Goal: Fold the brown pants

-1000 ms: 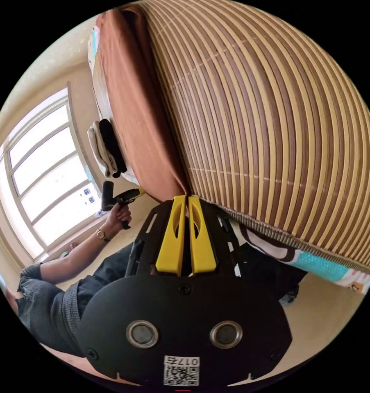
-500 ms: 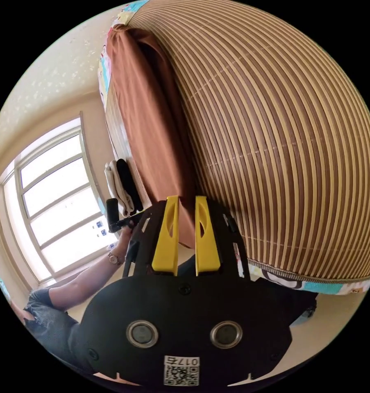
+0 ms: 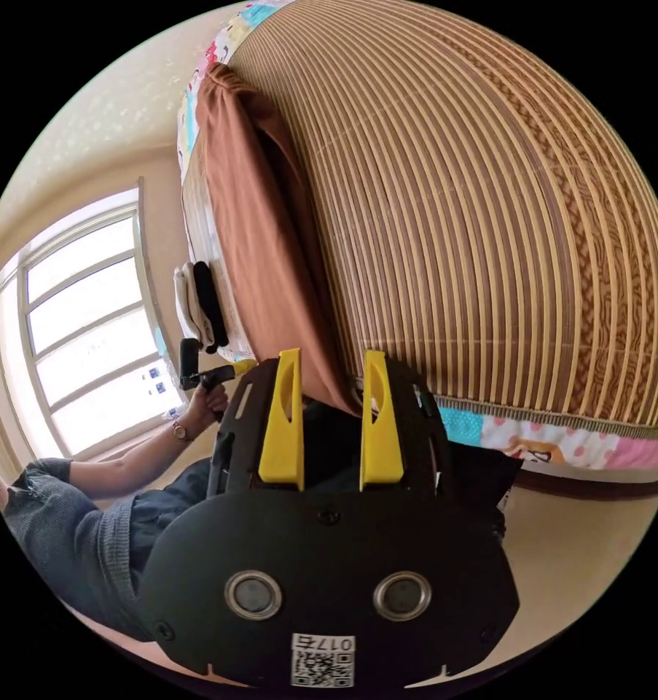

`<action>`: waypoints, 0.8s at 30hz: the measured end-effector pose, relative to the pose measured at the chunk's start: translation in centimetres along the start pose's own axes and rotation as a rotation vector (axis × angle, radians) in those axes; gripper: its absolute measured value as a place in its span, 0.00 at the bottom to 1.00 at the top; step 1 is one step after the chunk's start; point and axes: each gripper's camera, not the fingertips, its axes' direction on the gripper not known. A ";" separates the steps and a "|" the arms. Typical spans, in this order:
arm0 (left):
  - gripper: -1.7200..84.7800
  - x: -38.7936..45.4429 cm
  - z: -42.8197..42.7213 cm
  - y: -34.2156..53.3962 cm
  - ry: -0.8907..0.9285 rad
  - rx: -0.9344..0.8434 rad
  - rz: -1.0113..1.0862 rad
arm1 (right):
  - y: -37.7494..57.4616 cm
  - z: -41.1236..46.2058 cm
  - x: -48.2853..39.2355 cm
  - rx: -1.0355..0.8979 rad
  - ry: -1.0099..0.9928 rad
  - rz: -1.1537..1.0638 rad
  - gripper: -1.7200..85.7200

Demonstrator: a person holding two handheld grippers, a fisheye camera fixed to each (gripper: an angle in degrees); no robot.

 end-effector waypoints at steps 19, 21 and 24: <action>0.06 -4.0 0.4 -6.3 0.504 0.130 -0.105 | -3.3 2.6 2.5 0.168 -0.434 0.072 0.07; 0.05 -2.4 -0.7 -4.2 0.528 0.104 -0.002 | -0.7 1.7 2.3 0.165 -0.512 0.019 0.06; 0.05 0.6 -3.0 0.3 0.505 0.066 0.127 | 4.3 0.0 0.6 0.144 -0.585 -0.089 0.06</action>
